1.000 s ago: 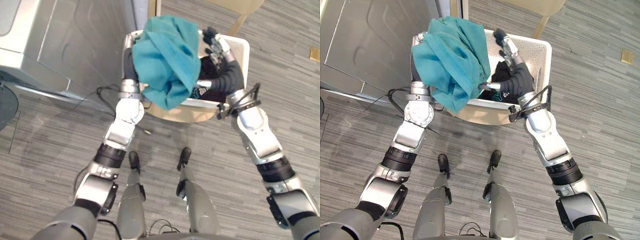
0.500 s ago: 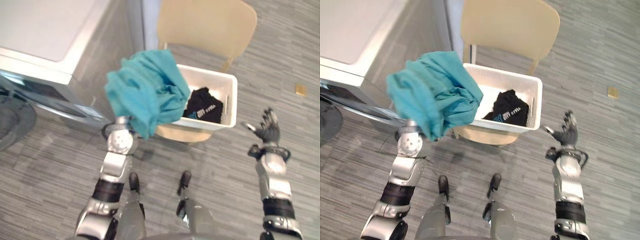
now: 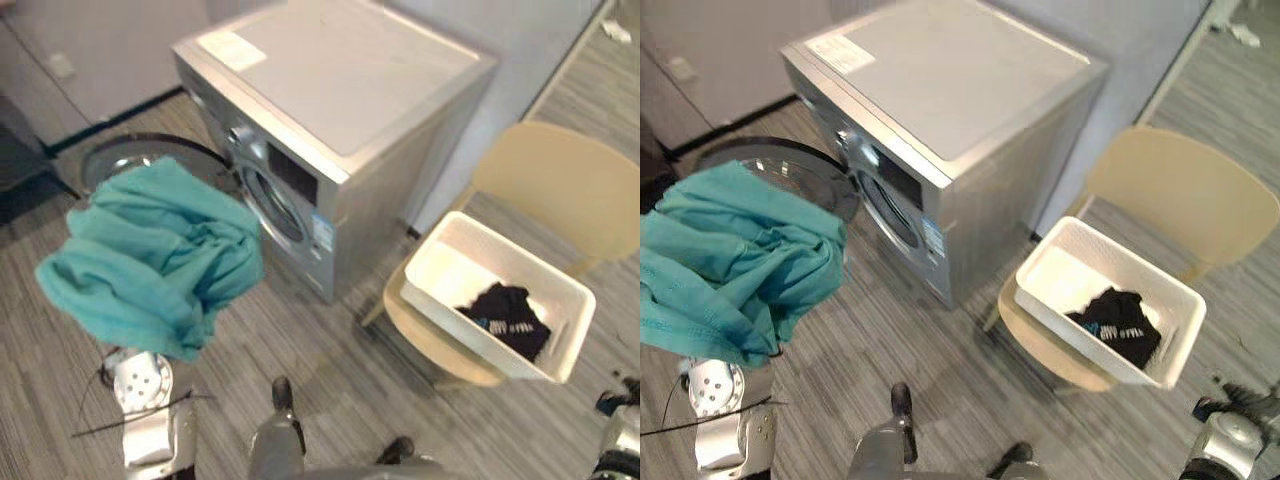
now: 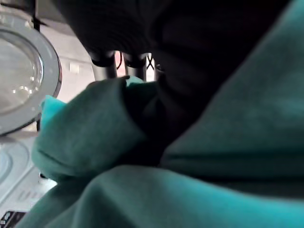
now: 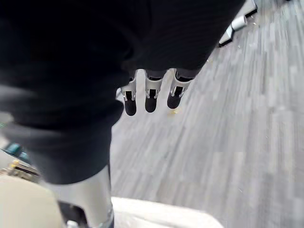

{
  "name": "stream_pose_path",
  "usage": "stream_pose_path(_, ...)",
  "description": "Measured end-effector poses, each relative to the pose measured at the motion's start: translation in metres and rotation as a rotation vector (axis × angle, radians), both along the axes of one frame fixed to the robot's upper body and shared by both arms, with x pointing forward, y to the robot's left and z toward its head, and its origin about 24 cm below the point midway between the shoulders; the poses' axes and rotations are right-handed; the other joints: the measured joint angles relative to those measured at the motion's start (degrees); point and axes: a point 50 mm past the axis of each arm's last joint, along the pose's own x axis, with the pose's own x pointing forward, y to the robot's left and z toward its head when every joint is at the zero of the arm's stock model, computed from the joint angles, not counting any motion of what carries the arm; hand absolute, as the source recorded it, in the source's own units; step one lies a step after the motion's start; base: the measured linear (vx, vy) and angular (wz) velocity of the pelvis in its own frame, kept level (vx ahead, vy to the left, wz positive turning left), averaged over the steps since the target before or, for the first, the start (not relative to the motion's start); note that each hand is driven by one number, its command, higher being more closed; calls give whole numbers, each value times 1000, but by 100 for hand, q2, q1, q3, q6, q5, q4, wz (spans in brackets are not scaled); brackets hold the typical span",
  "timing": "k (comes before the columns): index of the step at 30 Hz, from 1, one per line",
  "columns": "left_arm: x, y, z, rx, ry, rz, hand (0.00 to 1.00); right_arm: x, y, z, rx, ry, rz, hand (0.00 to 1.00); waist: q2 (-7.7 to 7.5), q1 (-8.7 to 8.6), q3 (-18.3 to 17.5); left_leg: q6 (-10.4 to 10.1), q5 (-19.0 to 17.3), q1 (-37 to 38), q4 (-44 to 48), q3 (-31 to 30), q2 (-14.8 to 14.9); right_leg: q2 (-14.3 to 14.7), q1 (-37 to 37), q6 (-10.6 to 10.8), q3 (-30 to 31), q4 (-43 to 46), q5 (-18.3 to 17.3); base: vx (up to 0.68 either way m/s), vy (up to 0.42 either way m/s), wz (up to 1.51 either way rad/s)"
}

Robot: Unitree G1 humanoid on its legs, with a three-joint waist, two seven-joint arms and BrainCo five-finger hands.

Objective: Pick up the laundry basket with both hands and put the clothes into the washing machine.

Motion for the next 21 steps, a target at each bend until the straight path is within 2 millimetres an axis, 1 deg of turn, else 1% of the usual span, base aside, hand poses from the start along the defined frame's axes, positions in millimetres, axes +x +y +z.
stream_pose_path(1,1,-2,-2,-18,2,-12,100,-7,21,-23,109,17,-7,0,-56,-37,-13,102,-81,17,-117,455,2,-59,117,39,-353,-86,62,158,40,153)
stream_pose_path(2,2,-8,-7,-39,18,-41,100,-13,45,-45,207,55,7,0,-59,-165,0,13,-5,-53,23,881,63,-134,251,42,-732,-47,78,137,38,145)
stream_pose_path(3,1,-11,-11,-56,32,-56,100,-16,58,-54,249,78,25,0,21,-166,-18,-149,212,-26,94,959,87,-145,327,43,-843,7,78,176,94,121)
stream_pose_path(4,1,-17,-18,-84,56,-75,100,-18,78,-66,312,103,60,0,103,-185,-37,-547,335,62,10,919,39,-176,467,42,-980,87,78,185,125,103)
stream_pose_path(5,3,-24,-27,-117,90,-107,100,-18,108,-80,404,127,132,0,90,-160,-30,-580,349,143,-53,769,-161,-370,643,38,-1131,294,82,208,173,124)
stream_pose_path(6,4,-28,-35,-136,128,-128,100,-10,135,-89,479,137,216,0,87,-141,-24,-562,336,179,-39,680,-324,-606,760,-45,-1243,643,139,154,143,117)
stream_pose_path(7,4,-29,-39,-145,145,-135,100,-5,147,-92,512,140,260,0,98,-137,-20,-521,306,192,-18,599,-401,-730,783,-115,-1302,846,187,154,156,114)
stream_pose_path(8,5,-30,-46,-159,176,-143,100,5,168,-95,557,141,347,0,82,-124,-12,-435,183,240,44,441,-570,-1006,903,-275,-1323,1293,295,186,166,113)
stream_pose_path(9,6,-31,-52,-168,205,-150,100,15,180,-94,572,128,418,0,38,-81,11,-357,-18,305,159,309,-766,-1323,981,-523,-1155,1753,456,202,171,109)
stream_pose_path(10,7,-32,-57,-175,225,-159,100,19,182,-93,572,118,440,0,38,-12,16,-293,-87,368,185,234,-877,-1491,972,-764,-888,2021,612,234,185,97)
stream_pose_path(11,8,-38,-65,-184,260,-186,100,20,181,-92,566,114,463,0,80,13,12,-240,-199,540,154,63,-1034,-1707,874,-1230,-306,2454,947,254,181,109)
stream_pose_path(12,10,-43,-75,-193,305,-208,100,20,184,-92,570,102,474,0,85,-21,57,-114,-365,719,196,-289,-1172,-1659,622,-1044,718,3053,387,310,204,121)
stream_pose_path(13,12,-48,-81,-198,331,-226,100,19,186,-92,573,91,474,0,99,-28,111,-41,-439,852,215,-450,-1220,-1436,365,-906,1341,3461,-129,291,183,129)
stream_pose_path(14,12,-56,-92,-210,383,-258,100,16,190,-93,585,92,483,0,111,-68,210,14,-591,1124,253,-646,-1260,-881,-194,-789,2258,4073,-703,272,174,115)
stream_pose_path(15,11,-64,-100,-213,422,-292,100,10,196,-96,600,114,500,0,140,-189,258,-12,-735,1312,273,-817,-1337,-559,-590,-677,2480,4232,-994,211,136,97)
stream_pose_path(16,11,-67,-102,-211,434,-310,100,9,199,-97,606,116,503,0,81,-211,241,-14,-780,1387,261,-857,-1374,-462,-798,-673,2460,4192,-1097,223,105,67)
stream_pose_path(17,12,-72,-103,-210,445,-332,100,12,200,-95,595,101,517,0,-19,-267,228,-49,-885,1478,278,-895,-1435,-319,-1186,-640,2356,3911,-1190,212,64,38)
stream_pose_path(18,12,-75,-104,-209,451,-345,100,14,201,-94,590,87,519,0,24,-311,252,-105,-1005,1528,337,-937,-1451,-230,-1444,-630,2234,3604,-1198,278,50,37)
stream_pose_path(19,13,-80,-104,-208,457,-369,100,12,199,-93,581,73,512,0,1,-340,237,-145,-1162,1690,357,-950,-1451,-112,-1675,-616,1997,3004,-1173,244,22,29)
stream_pose_path(20,14,-83,-103,-205,457,-379,100,9,199,-93,582,77,507,0,-16,-335,227,-171,-1230,1751,374,-955,-1455,-88,-1709,-610,1876,2763,-1153,303,1,24)
stream_pose_path(21,14,-85,-103,-203,456,-389,100,3,199,-95,588,90,498,0,-70,-316,169,-206,-1332,1815,408,-983,-1483,-28,-1744,-648,1699,2425,-1121,360,-27,26)
